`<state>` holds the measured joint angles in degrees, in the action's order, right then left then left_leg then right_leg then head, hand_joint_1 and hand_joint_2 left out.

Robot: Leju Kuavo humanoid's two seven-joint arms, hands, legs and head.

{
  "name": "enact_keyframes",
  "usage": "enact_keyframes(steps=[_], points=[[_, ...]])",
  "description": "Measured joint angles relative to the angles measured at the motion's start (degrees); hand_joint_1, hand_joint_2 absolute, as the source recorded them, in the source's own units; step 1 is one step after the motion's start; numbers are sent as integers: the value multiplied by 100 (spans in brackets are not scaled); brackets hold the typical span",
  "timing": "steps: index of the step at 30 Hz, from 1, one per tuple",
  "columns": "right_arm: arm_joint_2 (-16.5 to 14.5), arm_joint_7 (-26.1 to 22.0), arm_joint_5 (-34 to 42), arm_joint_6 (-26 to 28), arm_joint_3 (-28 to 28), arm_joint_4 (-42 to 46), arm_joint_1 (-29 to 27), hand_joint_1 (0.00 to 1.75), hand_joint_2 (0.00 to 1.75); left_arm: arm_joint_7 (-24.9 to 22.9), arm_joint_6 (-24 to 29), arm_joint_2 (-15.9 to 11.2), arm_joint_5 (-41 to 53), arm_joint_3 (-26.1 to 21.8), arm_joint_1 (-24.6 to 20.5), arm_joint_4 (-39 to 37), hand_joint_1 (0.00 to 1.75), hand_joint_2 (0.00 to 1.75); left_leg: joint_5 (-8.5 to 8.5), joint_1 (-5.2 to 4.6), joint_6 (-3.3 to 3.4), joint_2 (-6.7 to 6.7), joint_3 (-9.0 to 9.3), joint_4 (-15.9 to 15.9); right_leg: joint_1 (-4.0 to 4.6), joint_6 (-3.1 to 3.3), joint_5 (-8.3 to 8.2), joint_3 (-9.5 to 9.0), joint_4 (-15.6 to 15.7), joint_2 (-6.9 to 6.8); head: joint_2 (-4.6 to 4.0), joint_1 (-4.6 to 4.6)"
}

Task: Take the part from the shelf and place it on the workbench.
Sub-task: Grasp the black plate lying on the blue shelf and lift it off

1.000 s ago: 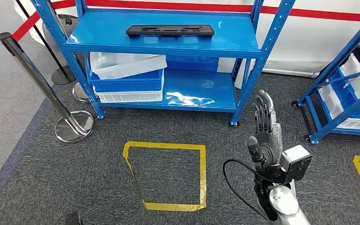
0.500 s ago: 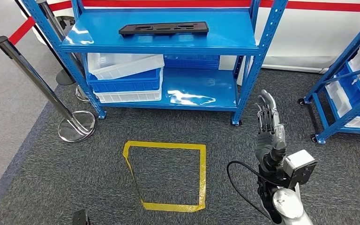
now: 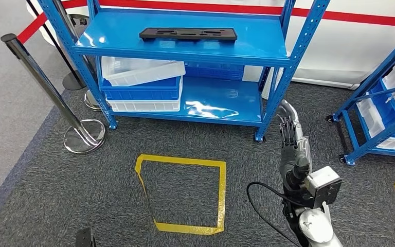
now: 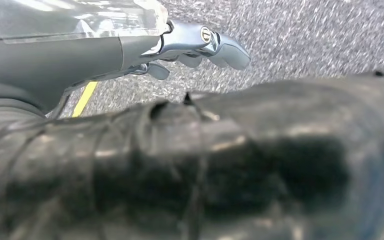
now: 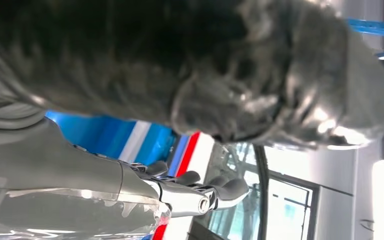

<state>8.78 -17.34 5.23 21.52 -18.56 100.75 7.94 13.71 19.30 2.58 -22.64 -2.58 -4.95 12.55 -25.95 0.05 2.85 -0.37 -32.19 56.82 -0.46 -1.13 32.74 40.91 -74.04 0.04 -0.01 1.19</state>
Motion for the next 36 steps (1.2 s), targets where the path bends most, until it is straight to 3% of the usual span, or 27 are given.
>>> enact_keyframes(steps=[1, 2, 4, 5, 7, 9, 11, 13, 15, 16, 17, 19, 20, 22, 23, 25, 27, 29, 31, 32, 33, 35, 36], points=[[4, 26, -44, -2, -5, -1, -5, 0, 0, -9, -11, 0, 1, 16, 5, 0, 0, 0, -8, 7, -12, -26, -2, 13, -23, -23, -28, 55, -93, 0, 0, 0], [8, 46, -83, -4, -9, -1, -6, 0, 0, -18, -19, 1, 1, 29, 10, 0, 0, 0, -19, 20, -29, -55, -4, 32, -43, -45, -152, 7, 17, 0, -1, 1], [13, 81, -148, -6, -16, -1, -1, 0, 0, -28, -27, 2, 1, 43, 9, 0, 0, 0, -58, 56, -90, -135, -12, 95, -88, -89, -512, -320, 678, 67, -1, -2], [14, 97, -176, -3, -20, 1, 4, 0, 0, -31, -28, 2, 2, 47, 1, 0, 0, 0, -83, 61, -132, -178, -38, 146, -101, -97, -615, -494, 1011, 143, -1, -5], [15, 127, -219, 7, -29, 9, 13, 0, 0, -39, -29, -1, 1, 52, -13, 0, 0, 0, -95, 68, -212, -263, -110, 211, -104, -58, -638, -646, 1317, 255, 0, -3], [16, 149, -251, 14, -38, 16, 16, 0, 0, -49, -30, -3, 0, 57, -12, 0, 0, 0, -67, 82, -277, -348, -161, 206, -87, 32, -631, -635, 1327, 204, -1, 2], [16, 162, -272, 15, -44, 16, 20, 0, 0, -56, -31, -3, -1, 62, 1, 0, 0, 0, -132, 91, -324, -300, -225, 309, -89, 108, -641, -639, 1350, 107, -1, 15], [16, 170, -281, 14, -48, 18, 27, 0, 0, -58, -33, 1, -7, 66, -1, 0, 0, 0, -401, 87, -353, -134, -467, 813, -81, 168, -642, -648, 1364, 5, -1, 46], [16, 193, -305, 18, -50, 17, 27, 0, 0, -60, -38, 4, -18, 69, -4, 0, 0, 0, -708, 83, -362, -41, -838, 1560, -40, 205, -630, -649, 1362, -102, -1, 62], [16, 213, -334, 26, -54, 17, 25, 0, 0, -61, -43, 4, -25, 69, 0, 0, 0, 0, -755, 78, -352, -28, -957, 1789, -17, 216, -624, -652, 1361, -153, -1, 62], [16, 237, -371, 38, -58, 16, 25, 0, 0, -62, -48, 4, -30, 70, 6, 0, 0, 0, -696, 65, -326, -19, -977, 1815, 7, 227, -616, -660, 1361, -206, -1, 63], [16, 277, -456, 69, -73, 16, 26, 0, 0, -64, -55, 4, -35, 72, 12, 0, 0, 0, -328, 4, -218, 60, -693, 1244, 51, 248, -599, -694, 1364, -311, -1, 63], [16, 293, -495, 83, -79, 16, 28, 0, 0, -64, -56, 1, -35, 72, 8, 0, 0, 0, -181, -52, -135, 214, -491, 847, 67, 254, -590, -713, 1370, -365, -1, 58], [16, 322, -566, 108, -87, 16, 32, 0, 0, -65, -59, -2, -29, 79, -13, 0, 0, 0, -51, -154, -13, 463, -241, 319, 86, 241, -579, -729, 1380, -466, -1, 56], [16, 337, -597, 121, -90, 16, 32, 0, 0, -65, -60, -2, -26, 85, -20, 0, 0, 0, -67, -187, 15, 510, -226, 245, 87, 224, -579, -731, 1388, -523, -1, 55], [17, 363, -659, 158, -101, 18, 38, 0, 0, -68, -61, 1, -19, 96, -15, 0, 0, 0, -15, -172, 28, 373, -207, 165, 86, 172, -567, -750, 1396, -595, -1, 59], [20, 385, -708, 188, -110, 24, 44, 0, 0, -77, -61, 7, -13, 105, -8, 0, 0, 0, 50, -112, 49, 264, -142, 59, 68, 106, -439, -708, 1234, -389, -1, 53], [30, 410, -681, 183, -114, 29, 33, 0, 0, -81, -61, 12, -5, 121, -25, 0, 0, 0, 88, -75, 76, 162, -116, 18, 29, 48, -137, -451, 669, -104, 0, 43], [41, 428, -607, 160, -119, 30, 9, 0, 0, -82, -61, 14, -1, 144, -26, 0, 0, 0, 91, -64, 84, 63, -125, 30, -6, 0, 84, -124, 33, -37, 0, 38], [45, 434, -580, 150, -122, 30, 0, 0, 0, -83, -61, 18, -1, 156, -15, 0, 0, 0, 84, -56, 74, 22, -125, 42, -25, -24, 50, -54, -68, -34, -1, 38], [46, 435, -566, 137, -124, 30, -4, 0, 0, -83, -61, 22, -1, 166, -5, 0, 0, 0, 69, -42, 53, -15, -123, 65, -44, -47, -99, -91, 57, -34, -1, 39], [50, 420, -547, 93, -127, 30, -2, 0, 0, -79, -63, 30, 0, 179, 4, 0, 0, 0, 14, -7, -15, -75, -127, 142, -82, -87, -492, -387, 730, -22, -1, 38], [52, 401, -532, 66, -131, 34, 1, 0, 0, -73, -65, 31, 2, 185, 0, 0, 0, 0, -20, -3, -56, -99, -148, 205, -89, -89, -605, -533, 1053, -2, -1, 32]])
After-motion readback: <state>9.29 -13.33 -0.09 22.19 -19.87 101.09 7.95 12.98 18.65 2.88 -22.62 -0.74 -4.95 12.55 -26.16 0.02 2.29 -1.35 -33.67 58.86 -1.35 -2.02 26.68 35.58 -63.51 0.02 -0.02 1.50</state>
